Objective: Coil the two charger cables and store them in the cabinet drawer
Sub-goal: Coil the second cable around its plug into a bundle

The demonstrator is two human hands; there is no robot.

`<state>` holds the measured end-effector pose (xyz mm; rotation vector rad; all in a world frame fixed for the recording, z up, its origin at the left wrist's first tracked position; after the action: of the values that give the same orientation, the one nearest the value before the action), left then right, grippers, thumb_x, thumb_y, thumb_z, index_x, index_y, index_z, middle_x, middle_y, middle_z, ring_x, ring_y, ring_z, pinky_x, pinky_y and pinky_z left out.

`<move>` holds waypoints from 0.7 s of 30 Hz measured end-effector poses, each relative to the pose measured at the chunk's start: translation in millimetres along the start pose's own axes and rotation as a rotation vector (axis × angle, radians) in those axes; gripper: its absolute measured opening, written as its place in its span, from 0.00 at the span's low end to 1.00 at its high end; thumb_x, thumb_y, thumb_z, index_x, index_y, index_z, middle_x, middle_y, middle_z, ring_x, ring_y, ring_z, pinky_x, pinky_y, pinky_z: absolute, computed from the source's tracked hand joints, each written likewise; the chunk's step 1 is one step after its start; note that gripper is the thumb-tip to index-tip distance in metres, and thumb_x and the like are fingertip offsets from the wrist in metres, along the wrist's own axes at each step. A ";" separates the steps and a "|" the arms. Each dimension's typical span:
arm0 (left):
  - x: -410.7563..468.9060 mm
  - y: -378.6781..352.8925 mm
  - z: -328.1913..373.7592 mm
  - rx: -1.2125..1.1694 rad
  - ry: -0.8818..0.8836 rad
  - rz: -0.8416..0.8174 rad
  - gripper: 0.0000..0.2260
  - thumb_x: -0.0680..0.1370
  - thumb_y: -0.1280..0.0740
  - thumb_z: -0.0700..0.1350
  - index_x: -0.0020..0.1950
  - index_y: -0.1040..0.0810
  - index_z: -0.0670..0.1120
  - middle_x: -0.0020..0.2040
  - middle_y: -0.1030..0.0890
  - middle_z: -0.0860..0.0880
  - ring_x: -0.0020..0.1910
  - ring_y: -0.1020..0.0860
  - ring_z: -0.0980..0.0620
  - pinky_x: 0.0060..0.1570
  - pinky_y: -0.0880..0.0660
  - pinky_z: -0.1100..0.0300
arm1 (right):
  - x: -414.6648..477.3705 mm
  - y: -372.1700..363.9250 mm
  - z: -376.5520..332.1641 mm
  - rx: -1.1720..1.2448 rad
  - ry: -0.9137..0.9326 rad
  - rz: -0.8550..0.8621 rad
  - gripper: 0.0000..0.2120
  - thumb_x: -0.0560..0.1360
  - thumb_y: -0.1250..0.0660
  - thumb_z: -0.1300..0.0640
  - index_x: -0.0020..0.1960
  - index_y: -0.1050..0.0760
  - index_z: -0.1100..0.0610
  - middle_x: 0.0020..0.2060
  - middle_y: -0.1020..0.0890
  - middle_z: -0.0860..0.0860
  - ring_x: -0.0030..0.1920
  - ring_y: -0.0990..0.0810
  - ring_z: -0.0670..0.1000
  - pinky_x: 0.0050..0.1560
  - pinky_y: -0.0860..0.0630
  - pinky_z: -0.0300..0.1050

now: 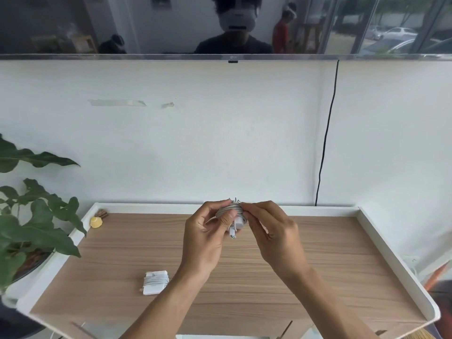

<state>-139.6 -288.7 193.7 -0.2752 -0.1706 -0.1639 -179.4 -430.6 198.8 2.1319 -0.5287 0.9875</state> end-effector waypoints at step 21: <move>-1.2 10.3 -7.0 -0.225 0.134 -0.033 0.09 0.74 0.28 0.41 0.54 0.20 0.43 0.52 0.17 0.37 0.49 0.17 0.38 0.44 0.19 0.47 | 8.9 -3.1 -7.7 0.733 -0.735 0.016 0.06 0.79 0.38 0.61 0.50 0.22 0.58 0.39 0.19 0.48 0.38 0.21 0.50 0.46 0.23 0.42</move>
<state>-137.9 -280.7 184.2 -0.4844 -0.0232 -0.2338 -175.6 -423.4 207.9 3.1743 -0.5735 0.3789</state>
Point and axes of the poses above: each hand's wrist, its own x-axis towards the middle knuckle, its own y-axis out of the back of the hand, z = x × y, the point moved 2 cm from there along x, towards the middle knuckle
